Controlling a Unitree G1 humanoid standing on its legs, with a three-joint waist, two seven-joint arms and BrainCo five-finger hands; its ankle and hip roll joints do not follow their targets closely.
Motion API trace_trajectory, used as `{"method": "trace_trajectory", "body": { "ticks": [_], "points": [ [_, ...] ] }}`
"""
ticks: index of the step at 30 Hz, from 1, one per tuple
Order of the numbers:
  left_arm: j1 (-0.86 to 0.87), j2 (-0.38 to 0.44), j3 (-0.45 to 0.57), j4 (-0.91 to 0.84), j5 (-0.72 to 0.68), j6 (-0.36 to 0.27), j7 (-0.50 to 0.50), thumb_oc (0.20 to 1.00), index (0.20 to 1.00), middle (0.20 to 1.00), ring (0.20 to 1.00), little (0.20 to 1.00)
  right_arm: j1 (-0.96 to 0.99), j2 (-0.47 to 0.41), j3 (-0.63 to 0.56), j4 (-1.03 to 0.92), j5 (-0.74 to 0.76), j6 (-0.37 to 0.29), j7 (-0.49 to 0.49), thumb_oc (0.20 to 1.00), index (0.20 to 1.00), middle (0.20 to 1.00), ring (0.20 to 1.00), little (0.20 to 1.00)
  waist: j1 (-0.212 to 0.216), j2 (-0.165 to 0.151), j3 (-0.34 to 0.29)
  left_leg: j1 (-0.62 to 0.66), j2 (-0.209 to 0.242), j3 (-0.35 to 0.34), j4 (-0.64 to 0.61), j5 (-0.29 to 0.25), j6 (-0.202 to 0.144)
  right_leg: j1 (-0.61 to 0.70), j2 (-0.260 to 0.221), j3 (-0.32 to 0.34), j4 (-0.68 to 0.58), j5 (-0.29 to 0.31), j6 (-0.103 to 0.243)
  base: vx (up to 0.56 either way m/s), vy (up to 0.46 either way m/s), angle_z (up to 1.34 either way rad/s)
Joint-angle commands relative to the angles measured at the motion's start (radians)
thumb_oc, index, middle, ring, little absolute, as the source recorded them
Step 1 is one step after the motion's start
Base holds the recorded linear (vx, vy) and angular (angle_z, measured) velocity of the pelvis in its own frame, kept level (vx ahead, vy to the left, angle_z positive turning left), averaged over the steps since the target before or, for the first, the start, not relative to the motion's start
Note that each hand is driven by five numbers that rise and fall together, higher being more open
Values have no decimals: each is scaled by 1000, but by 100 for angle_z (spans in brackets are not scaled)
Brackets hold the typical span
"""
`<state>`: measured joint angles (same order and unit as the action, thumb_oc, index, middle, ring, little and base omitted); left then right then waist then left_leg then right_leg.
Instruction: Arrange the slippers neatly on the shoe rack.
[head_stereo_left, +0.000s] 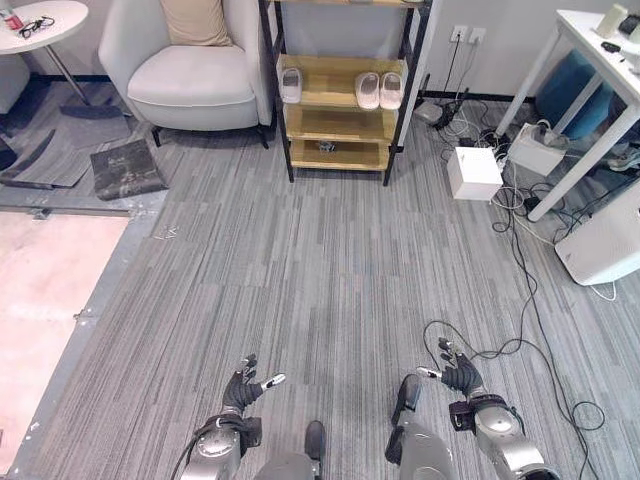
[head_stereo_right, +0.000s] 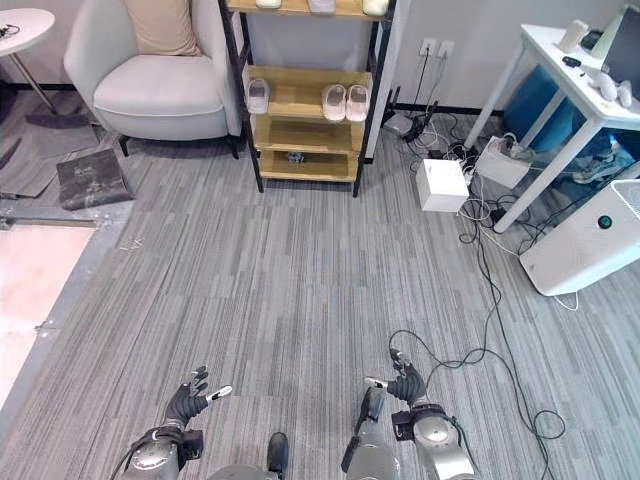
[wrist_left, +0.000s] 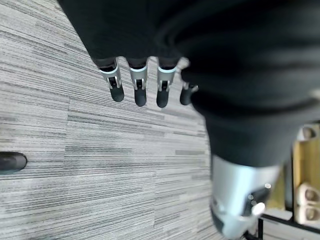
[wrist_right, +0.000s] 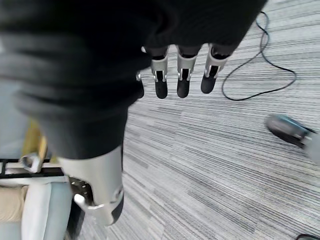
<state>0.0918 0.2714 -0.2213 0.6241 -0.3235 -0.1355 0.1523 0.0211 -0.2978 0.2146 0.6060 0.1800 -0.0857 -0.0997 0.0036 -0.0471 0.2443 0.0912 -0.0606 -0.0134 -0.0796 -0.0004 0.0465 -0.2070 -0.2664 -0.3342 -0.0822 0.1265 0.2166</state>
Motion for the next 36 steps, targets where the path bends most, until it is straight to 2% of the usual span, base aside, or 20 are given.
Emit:
{"method": "trace_trajectory", "body": {
  "ticks": [1, 3, 5, 6, 7, 10, 11, 13, 15, 17, 18, 20, 22, 26, 29, 31, 33, 34, 35, 36],
  "points": [
    [-23, 14, 23, -53, 51, -38, -6, 1000, 1000, 1000, 1000, 1000, -21, -12, -27, -23, 23, -43, -16, 1000, 1000, 1000, 1000, 1000, -1, -11, -36, 167, 27, -22, 46, -209, -52, 10, 43, 9, 35, 91, -9, 432, -67, 44],
    [-20, 11, 23, -57, 49, -36, -8, 1000, 1000, 1000, 1000, 1000, -19, -17, -30, -25, 26, -42, -12, 1000, 1000, 1000, 1000, 1000, -8, -2, -50, 177, 39, -36, 60, -206, -57, 13, 56, 3, 54, 81, -19, 370, -82, 34],
    [-17, 11, 19, -50, 39, -34, -12, 1000, 1000, 1000, 1000, 1000, -7, -35, -33, -19, 39, -45, 0, 1000, 1000, 1000, 1000, 1000, -15, 18, -70, 177, 75, -50, 161, -173, -87, 36, 103, -19, 91, 29, -58, 425, -120, 11],
    [-17, 11, 19, -50, 39, -34, -12, 1000, 1000, 1000, 1000, 1000, -8, -35, -33, -19, 39, -45, 0, 1000, 1000, 1000, 1000, 1000, -18, 14, -72, 173, 70, -53, 161, -170, -86, 33, 98, -20, 90, 30, -58, 363, -138, 12],
    [-23, 13, 9, -47, 34, -31, -14, 1000, 1000, 1000, 1000, 1000, -5, -39, -28, -15, 56, -51, 4, 1000, 1000, 1000, 1000, 1000, -9, 17, -72, 122, 87, -40, 319, -77, -137, 84, 145, -31, 84, -11, -90, 342, -156, 8],
    [-54, 22, -12, -55, 22, -31, -16, 1000, 1000, 1000, 1000, 1000, -21, -47, -21, -18, 84, -63, 0, 1000, 1000, 1000, 1000, 1000, 19, -11, -32, -22, 79, -36, 614, 49, -191, 162, 167, -29, 67, -62, -138, 334, -186, 10],
    [-62, 25, -16, -57, 15, -34, -17, 1000, 1000, 1000, 1000, 1000, -30, -51, -15, -19, 88, -63, -2, 1000, 1000, 1000, 1000, 1000, 32, -28, -15, -63, 61, -36, 671, 56, -192, 179, 158, -31, 64, -72, -145, 224, -150, -27],
    [-68, 29, -19, -62, 13, -33, -12, 1000, 1000, 1000, 1000, 1000, -46, -49, -7, -13, 91, -61, -4, 1000, 1000, 1000, 1000, 1000, 53, -43, 2, -126, 64, -17, 699, 27, -166, 202, 165, -33, 64, -98, -153, 254, -107, -12],
    [-61, 33, -16, -81, 11, -33, -10, 1000, 1000, 1000, 1000, 1000, -60, -46, 2, -6, 90, -57, -4, 1000, 1000, 1000, 1000, 1000, 78, -57, 12, -218, 59, 18, 655, -13, -144, 234, 163, -35, 56, -112, -148, 292, -28, -16],
    [-53, 38, -10, -81, 19, -32, -8, 1000, 1000, 1000, 1000, 1000, -65, -41, 12, -10, 88, -58, -1, 1000, 1000, 1000, 1000, 1000, 105, -63, 9, -279, 75, 65, 493, -76, -111, 266, 180, -22, 35, -133, -137, 287, 35, -14],
    [-53, 39, -10, -81, 19, -32, -8, 1000, 1000, 1000, 1000, 1000, -65, -40, 11, -10, 88, -58, -1, 1000, 1000, 1000, 1000, 1000, 104, -66, 8, -278, 72, 66, 486, -71, -110, 264, 177, -22, 35, -132, -136, 367, 81, -24],
    [-41, 40, -7, -76, 44, -25, -7, 1000, 1000, 1000, 1000, 1000, -57, -26, 23, -4, 81, -62, 0, 1000, 1000, 1000, 1000, 1000, 123, -49, -15, -310, 104, 53, 167, 63, -112, 309, 222, -8, 12, -170, -131, 449, 112, -19],
    [-40, 41, -5, -70, 56, -14, -9, 1000, 1000, 1000, 1000, 1000, -62, -26, 32, 1, 70, -61, -1, 1000, 1000, 1000, 1000, 1000, 132, -39, -21, -332, 100, 50, 56, 129, -120, 343, 247, 2, 8, -192, -134, 344, 96, 1],
    [-19, 53, 16, -70, 56, -20, -6, 1000, 1000, 1000, 1000, 1000, -70, -11, 44, -8, 57, -61, 6, 1000, 1000, 1000, 1000, 1000, 142, -47, -41, -302, 77, 32, 31, 148, -104, 361, 261, 23, 29, -215, -128, 309, 137, -22],
    [-1, 65, 23, -69, 51, -18, -7, 1000, 1000, 1000, 1000, 1000, -79, 16, 40, 12, 59, -56, 10, 1000, 1000, 1000, 1000, 1000, 153, -67, -68, -279, 43, 59, 74, 100, -66, 343, 209, 37, 160, -232, -85, 339, 234, -28],
    [0, 70, 21, -69, 50, -16, -8, 1000, 1000, 1000, 1000, 1000, -80, 25, 39, 14, 49, -49, 17, 1000, 1000, 1000, 1000, 1000, 151, -69, -65, -249, 25, 74, 88, 59, -34, 282, 151, 30, 332, -176, -39, 270, 266, -36],
    [-6, 67, 15, -63, 46, -15, -6, 1000, 1000, 1000, 1000, 1000, -79, 25, 35, 14, 41, -43, 20, 1000, 1000, 1000, 1000, 1000, 133, -59, -48, -203, 11, 77, 95, 26, -9, 227, 108, 42, 482, -73, 4, 249, 249, -28],
    [-8, 64, 10, -61, 47, -14, -5, 1000, 1000, 1000, 1000, 1000, -75, 25, 29, 13, 41, -42, 20, 1000, 1000, 1000, 1000, 1000, 122, -48, -43, -183, 7, 72, 100, 11, 0, 212, 97, 50, 539, -31, 8, 170, 150, 9],
    [-8, 64, 10, -61, 47, -14, -5, 1000, 1000, 1000, 1000, 1000, -75, 25, 29, 13, 41, -42, 20, 1000, 1000, 1000, 1000, 1000, 122, -48, -43, -182, 7, 72, 100, 11, 0, 212, 97, 50, 539, -31, 8, 250, 173, 36],
    [-9, 64, 1, -67, 52, -15, -4, 1000, 1000, 1000, 1000, 1000, -64, 25, 17, 14, 40, -39, 16, 1000, 1000, 1000, 1000, 1000, 105, -26, -29, -135, 10, 55, 91, -12, 13, 152, 79, 51, 610, -16, -4, 272, 138, 28]
  ]
}}
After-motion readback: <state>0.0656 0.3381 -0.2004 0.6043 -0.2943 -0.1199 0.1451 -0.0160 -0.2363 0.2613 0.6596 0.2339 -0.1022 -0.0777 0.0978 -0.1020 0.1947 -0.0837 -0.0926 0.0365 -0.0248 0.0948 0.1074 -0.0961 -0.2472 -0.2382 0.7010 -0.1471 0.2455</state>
